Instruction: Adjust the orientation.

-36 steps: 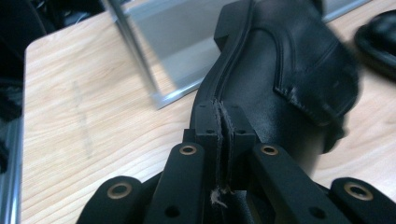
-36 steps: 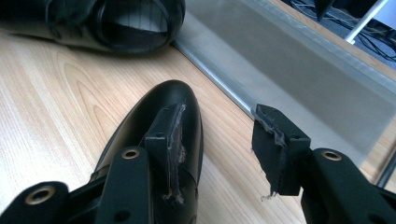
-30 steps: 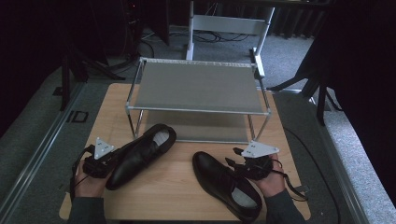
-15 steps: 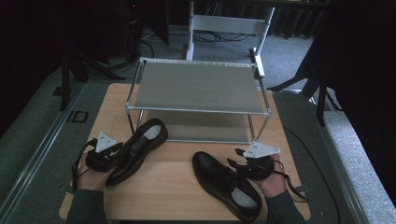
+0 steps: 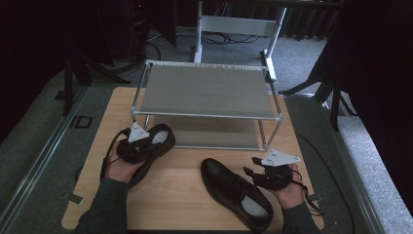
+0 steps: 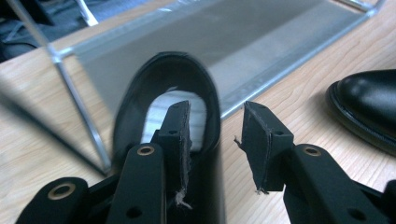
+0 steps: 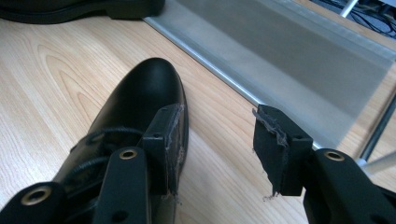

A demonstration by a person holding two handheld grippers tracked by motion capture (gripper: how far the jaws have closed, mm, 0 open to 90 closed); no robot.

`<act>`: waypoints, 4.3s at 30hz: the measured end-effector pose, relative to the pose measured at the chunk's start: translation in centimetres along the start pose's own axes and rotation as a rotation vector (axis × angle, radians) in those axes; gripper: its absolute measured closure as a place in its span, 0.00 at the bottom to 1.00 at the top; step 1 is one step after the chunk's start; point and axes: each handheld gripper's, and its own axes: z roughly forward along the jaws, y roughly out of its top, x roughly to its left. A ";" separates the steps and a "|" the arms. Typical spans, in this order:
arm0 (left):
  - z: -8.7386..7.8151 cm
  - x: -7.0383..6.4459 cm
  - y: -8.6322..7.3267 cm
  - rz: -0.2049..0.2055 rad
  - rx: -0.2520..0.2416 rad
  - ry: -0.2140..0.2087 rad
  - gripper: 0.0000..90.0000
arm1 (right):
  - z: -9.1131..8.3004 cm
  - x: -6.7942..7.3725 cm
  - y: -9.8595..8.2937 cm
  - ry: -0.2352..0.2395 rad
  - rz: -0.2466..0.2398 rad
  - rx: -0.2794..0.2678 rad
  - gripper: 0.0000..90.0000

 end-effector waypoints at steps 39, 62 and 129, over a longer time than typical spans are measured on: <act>8.0 -7.4 6.3 0.273 0.107 -0.012 0.96 | -2.9 0.2 -2.5 0.131 0.029 0.008 0.58; 9.2 -9.4 8.0 0.378 0.122 -0.009 0.96 | -0.7 0.9 -3.7 0.198 -0.003 0.135 0.81; 3.4 -7.9 1.4 0.092 -0.009 -0.156 0.65 | 2.4 -6.2 1.0 -0.061 0.139 0.016 0.55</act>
